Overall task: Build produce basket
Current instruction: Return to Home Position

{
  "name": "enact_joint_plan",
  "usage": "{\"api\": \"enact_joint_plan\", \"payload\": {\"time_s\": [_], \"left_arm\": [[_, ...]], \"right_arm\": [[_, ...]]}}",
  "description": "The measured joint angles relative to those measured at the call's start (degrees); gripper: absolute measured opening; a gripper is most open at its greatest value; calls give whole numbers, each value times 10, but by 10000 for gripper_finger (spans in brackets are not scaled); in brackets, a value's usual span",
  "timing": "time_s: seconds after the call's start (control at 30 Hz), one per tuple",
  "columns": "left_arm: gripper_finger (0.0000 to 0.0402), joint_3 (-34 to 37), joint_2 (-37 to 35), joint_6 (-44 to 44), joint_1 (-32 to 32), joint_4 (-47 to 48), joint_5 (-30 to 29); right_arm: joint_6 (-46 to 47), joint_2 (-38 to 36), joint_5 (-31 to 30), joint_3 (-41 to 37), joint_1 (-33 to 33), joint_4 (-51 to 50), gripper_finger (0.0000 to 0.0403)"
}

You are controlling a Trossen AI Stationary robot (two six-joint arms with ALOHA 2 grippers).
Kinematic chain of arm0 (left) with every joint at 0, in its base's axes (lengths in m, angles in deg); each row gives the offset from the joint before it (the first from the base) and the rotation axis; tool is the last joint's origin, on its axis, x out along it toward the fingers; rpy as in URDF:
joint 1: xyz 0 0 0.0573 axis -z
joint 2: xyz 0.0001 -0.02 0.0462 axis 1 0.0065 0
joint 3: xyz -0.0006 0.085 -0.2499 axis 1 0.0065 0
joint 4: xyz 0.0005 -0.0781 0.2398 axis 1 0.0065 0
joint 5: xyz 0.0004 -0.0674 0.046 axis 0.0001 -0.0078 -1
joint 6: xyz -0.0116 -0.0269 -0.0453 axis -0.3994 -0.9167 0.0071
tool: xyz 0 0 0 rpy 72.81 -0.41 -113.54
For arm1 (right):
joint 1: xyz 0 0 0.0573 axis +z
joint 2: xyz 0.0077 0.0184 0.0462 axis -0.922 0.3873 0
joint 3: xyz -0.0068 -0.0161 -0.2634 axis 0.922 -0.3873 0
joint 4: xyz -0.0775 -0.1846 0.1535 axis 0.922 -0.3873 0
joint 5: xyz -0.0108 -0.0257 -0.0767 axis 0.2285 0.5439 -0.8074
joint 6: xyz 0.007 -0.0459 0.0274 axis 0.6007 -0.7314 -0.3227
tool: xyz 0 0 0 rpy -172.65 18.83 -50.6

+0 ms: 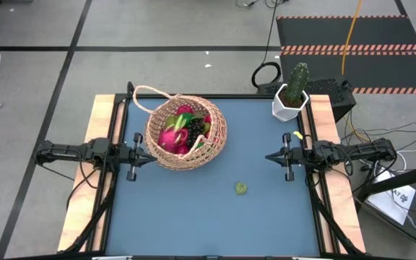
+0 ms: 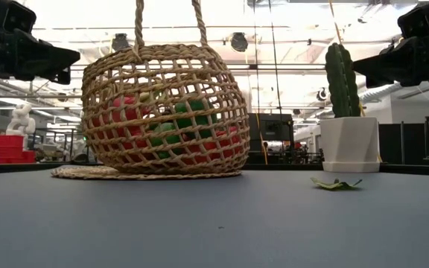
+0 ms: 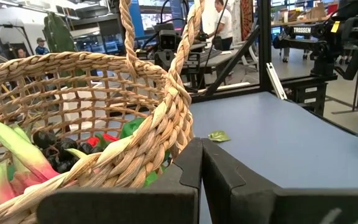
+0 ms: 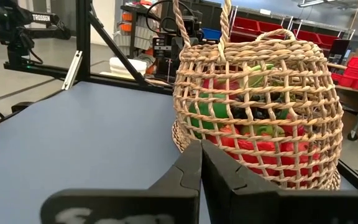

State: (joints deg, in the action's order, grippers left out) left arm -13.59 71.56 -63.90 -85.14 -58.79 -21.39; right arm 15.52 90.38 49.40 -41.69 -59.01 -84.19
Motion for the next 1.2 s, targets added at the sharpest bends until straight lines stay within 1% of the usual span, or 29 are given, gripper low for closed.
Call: {"api": "enact_joint_plan", "payload": {"time_s": [1.2], "left_arm": [[10,0,0,0,0,0,0]], "right_arm": [[0,0,0,0,0,0,0]]}}
